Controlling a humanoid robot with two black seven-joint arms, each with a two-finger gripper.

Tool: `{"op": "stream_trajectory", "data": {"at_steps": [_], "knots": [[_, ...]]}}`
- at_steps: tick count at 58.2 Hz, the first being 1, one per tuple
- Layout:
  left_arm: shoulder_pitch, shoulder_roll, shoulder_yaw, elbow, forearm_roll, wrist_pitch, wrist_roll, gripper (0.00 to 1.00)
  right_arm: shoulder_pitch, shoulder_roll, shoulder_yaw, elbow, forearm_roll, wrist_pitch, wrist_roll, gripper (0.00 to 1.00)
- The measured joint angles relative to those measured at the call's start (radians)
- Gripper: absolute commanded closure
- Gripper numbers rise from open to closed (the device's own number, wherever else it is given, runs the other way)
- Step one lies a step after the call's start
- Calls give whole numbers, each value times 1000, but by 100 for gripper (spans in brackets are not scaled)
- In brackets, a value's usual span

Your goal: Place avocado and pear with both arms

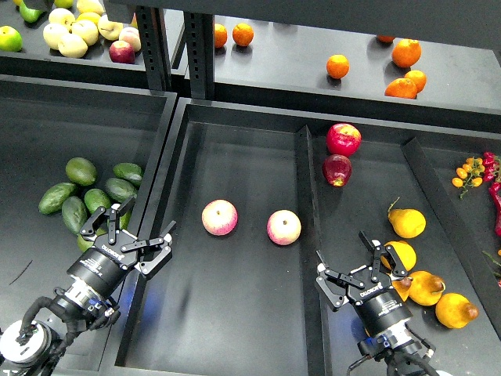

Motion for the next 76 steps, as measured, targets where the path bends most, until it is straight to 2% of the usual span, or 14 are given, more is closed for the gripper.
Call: {"op": "stream_trajectory", "data": {"at_steps": [12,20,64,76], "knots": [[0,0,-3,-50,0,0,0,1,0,0,-1,45,3,0,0,0],[16,0,-8,-79,0,0,-15,1,-4,0,1,68,3,0,4,0],[28,0,-10,-74,-1,0,-27,1,-55,0,3,133,3,0,6,0],[28,0,-5,-71,0,0,-28,1,-57,0,3,154,7,0,22,0]]}}
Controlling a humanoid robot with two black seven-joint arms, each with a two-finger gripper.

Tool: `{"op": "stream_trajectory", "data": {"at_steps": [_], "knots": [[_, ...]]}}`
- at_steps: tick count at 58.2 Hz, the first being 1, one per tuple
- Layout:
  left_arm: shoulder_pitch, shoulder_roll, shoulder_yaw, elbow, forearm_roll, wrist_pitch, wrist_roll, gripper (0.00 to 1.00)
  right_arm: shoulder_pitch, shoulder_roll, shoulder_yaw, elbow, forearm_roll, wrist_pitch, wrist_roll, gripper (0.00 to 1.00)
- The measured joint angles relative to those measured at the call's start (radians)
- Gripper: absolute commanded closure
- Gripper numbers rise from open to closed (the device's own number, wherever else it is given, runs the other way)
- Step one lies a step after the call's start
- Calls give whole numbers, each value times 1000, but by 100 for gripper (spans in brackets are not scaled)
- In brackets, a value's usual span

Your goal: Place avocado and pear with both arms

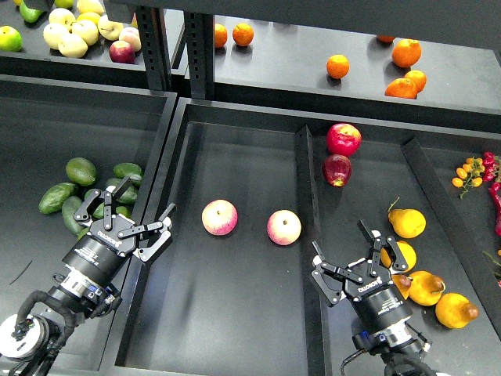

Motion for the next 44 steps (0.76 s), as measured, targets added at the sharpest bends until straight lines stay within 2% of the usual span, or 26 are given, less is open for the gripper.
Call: {"op": "stream_trajectory", "data": {"at_steps": [44], "knots": [[-2,0,1,2,-1,0,0,1,29,0,3,31,82,0,6,0]]}}
